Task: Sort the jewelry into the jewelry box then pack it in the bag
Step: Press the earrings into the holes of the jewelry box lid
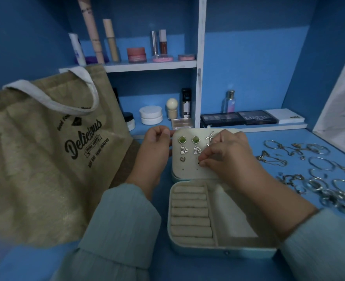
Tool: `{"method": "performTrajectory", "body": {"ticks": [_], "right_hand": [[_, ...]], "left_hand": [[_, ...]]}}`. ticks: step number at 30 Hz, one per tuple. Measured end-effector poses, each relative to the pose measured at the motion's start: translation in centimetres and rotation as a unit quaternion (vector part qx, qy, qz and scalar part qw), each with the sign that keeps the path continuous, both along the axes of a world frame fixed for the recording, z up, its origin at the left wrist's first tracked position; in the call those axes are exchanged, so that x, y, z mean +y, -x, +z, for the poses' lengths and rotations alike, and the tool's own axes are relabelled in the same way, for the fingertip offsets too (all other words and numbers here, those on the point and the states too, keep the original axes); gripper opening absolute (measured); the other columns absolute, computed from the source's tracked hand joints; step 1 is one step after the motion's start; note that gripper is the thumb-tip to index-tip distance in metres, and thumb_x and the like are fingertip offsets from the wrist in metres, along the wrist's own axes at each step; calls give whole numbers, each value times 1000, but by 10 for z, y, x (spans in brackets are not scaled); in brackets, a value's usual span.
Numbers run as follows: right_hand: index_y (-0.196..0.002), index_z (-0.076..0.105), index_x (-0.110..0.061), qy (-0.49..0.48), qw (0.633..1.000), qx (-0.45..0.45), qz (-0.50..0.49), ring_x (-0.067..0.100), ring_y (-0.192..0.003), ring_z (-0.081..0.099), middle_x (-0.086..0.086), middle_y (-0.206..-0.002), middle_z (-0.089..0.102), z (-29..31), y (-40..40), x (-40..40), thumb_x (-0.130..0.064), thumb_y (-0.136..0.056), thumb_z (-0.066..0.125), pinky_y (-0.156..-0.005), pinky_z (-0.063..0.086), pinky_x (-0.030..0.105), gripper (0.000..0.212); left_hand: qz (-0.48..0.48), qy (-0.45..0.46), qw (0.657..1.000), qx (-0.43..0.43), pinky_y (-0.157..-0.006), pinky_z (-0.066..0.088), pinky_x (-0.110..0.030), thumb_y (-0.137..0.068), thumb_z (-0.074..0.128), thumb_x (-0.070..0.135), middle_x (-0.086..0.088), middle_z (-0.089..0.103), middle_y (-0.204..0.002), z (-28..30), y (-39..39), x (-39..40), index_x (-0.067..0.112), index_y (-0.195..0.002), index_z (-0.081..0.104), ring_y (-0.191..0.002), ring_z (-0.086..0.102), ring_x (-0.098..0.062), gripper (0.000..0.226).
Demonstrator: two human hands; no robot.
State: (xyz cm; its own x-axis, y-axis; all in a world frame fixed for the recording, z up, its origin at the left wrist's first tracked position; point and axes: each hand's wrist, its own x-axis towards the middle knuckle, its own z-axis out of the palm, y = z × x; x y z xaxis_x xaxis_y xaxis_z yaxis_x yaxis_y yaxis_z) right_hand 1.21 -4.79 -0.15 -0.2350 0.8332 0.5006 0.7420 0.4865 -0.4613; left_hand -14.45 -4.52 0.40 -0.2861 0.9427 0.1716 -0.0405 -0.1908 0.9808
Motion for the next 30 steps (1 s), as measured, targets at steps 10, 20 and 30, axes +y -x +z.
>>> {"method": "performTrajectory", "body": {"ticks": [10, 20, 30], "right_hand": [[-80, 74, -32, 13, 999, -23, -20, 5, -90, 22, -16, -80, 40, 1, 4, -3, -29, -76, 74, -76, 18, 25, 5], [-79, 70, -37, 49, 995, -66, -62, 5, -93, 18, -15, -91, 39, 4, 8, -6, -35, -80, 68, -67, 9, 25, 3], [-83, 71, -36, 73, 992, -71, -73, 14, -108, 28, -14, -96, 38, 10, 10, -11, -37, -82, 67, -64, 8, 27, 4]], "left_hand": [[-6, -4, 1000, -18, -70, 49, -23, -100, 38, 19, 4, 63, -95, 2, 0, -1, 22, -88, 49, -85, 60, -9, 16], [-8, -5, 1000, -6, -82, 50, -30, -100, 37, 20, 6, 63, -94, 3, -1, -3, 22, -89, 49, -89, 60, -11, 16], [-7, -8, 1000, -6, -77, 50, -27, -100, 37, 19, 5, 63, -94, 3, -2, -4, 22, -89, 49, -88, 60, -11, 16]]}}
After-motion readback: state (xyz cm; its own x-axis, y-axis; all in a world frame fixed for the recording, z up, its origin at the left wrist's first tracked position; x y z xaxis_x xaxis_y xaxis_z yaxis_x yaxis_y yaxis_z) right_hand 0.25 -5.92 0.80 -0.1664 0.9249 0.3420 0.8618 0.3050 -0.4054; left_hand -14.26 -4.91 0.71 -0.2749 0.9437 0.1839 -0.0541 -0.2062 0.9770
